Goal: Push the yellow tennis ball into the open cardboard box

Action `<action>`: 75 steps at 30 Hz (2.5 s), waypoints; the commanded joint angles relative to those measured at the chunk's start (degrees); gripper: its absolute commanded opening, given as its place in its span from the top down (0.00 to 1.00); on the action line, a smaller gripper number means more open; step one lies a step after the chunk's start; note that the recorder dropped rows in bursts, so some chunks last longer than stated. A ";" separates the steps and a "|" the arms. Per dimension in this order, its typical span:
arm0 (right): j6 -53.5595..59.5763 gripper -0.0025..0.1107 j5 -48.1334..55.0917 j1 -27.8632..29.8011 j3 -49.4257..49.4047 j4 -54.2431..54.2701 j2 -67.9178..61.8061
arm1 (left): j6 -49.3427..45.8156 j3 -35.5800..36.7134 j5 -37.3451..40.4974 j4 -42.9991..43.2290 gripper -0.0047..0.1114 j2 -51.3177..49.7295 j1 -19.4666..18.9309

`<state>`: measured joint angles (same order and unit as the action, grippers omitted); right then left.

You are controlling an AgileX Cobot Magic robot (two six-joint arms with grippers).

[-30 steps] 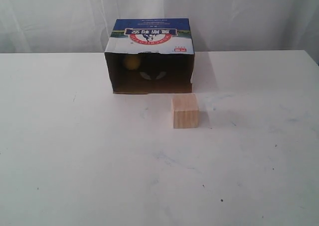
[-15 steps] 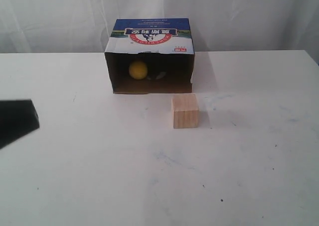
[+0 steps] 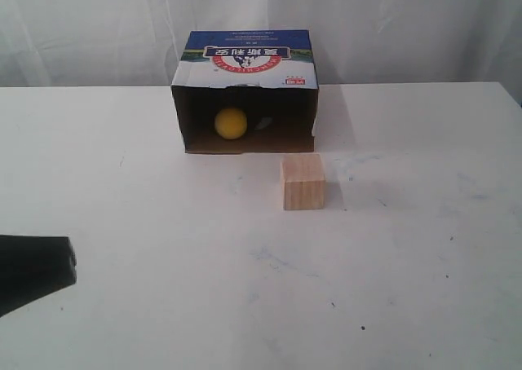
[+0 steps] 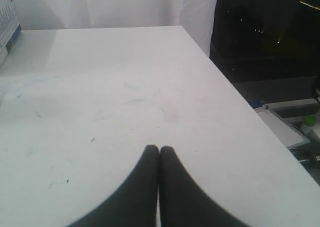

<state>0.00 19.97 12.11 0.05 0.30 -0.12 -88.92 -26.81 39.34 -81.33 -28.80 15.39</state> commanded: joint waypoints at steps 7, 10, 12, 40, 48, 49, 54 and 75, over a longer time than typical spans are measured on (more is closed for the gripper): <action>-0.30 0.98 -0.25 0.25 -0.05 0.11 0.12 | -8.35 0.34 0.80 -1.26 0.96 0.11 0.10; -0.30 0.98 -0.25 0.25 -0.05 0.11 0.12 | -12.01 0.34 4.48 -3.29 0.96 0.11 -0.78; -0.30 0.98 -0.25 0.25 -0.05 0.11 0.12 | -12.34 0.34 5.14 -4.75 0.96 0.11 -1.59; 0.00 0.98 -0.25 0.25 -0.05 0.00 0.12 | 111.43 -12.98 -23.48 93.67 0.96 0.11 -17.56; 0.00 0.98 -0.25 0.25 -0.05 0.00 0.12 | 112.05 7.74 -37.00 93.91 0.96 0.86 -21.57; 0.00 0.98 -0.25 0.25 -0.05 0.00 0.12 | 112.05 11.06 -41.33 93.91 0.96 1.48 -21.57; 0.00 0.98 -0.25 0.25 -0.05 0.00 0.12 | 113.34 25.68 -62.70 93.54 0.96 7.35 -21.57; -1.33 0.98 -0.37 0.25 -0.05 0.12 0.12 | 103.05 26.81 -19.75 86.64 0.96 28.80 -32.34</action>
<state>-1.00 19.97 12.11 0.05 0.30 -0.12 14.86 0.02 17.43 5.43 -0.30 -16.69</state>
